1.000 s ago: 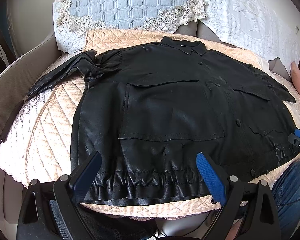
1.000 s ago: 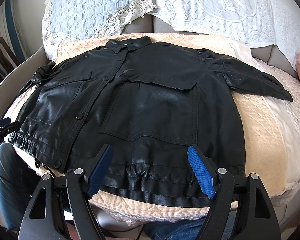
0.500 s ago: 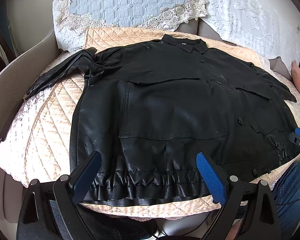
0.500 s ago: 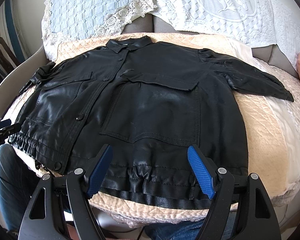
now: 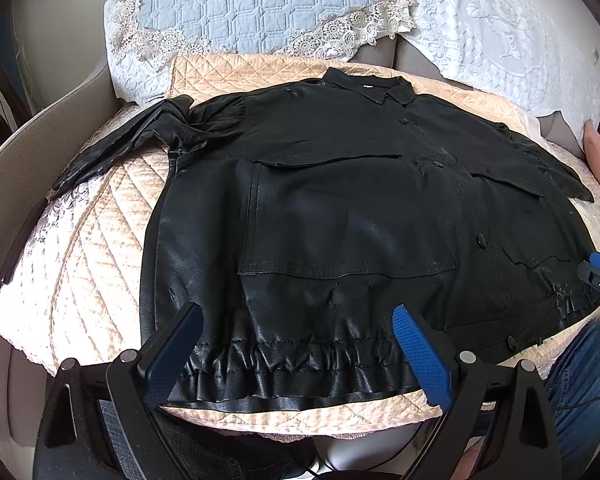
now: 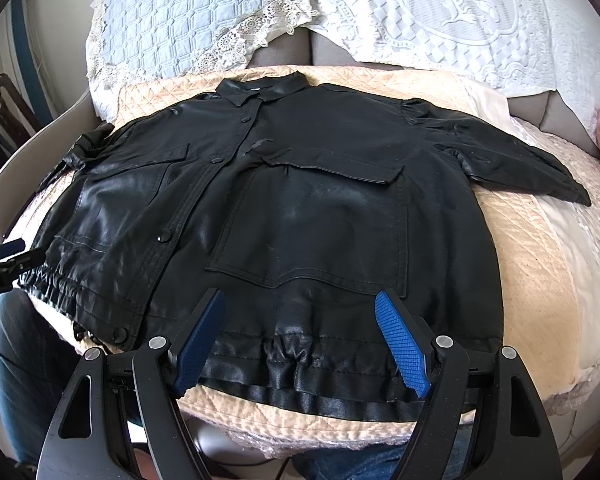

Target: Fold large clothes

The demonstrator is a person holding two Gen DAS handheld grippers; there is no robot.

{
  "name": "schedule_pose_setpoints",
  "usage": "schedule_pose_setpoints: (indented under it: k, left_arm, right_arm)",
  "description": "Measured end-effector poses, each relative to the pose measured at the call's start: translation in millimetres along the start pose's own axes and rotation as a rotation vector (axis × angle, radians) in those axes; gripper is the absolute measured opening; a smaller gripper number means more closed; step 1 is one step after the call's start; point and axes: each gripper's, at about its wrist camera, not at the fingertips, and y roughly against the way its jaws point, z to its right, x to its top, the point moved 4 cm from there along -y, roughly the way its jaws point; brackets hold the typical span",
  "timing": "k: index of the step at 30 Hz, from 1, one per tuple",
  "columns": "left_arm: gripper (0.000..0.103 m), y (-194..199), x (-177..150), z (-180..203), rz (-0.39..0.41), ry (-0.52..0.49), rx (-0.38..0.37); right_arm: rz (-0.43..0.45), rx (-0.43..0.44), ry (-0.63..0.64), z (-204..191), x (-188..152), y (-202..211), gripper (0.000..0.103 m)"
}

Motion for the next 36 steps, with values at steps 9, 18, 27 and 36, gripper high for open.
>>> schedule_pose_setpoints:
  k: [9,18,27,36]
  left_arm:
    - [0.097,-2,-1,-3,-0.011,0.005,0.001]
    - [0.097,-6,1,-4,-0.017,0.004,0.0]
    - [0.097,-13,4,-4,-0.026,-0.002,0.0]
    - [0.097,-29,16,-17,-0.029,0.004,0.012]
  right_arm:
    - [0.003,0.004,0.006,-6,1,-1,0.078]
    - [0.004,0.016,-0.003,-7,6,-5,0.078]
    - [-0.001,0.03,-0.008,-10,11,-14,0.078]
    - [-0.012,0.059,-0.004,-19,23,-29,0.078]
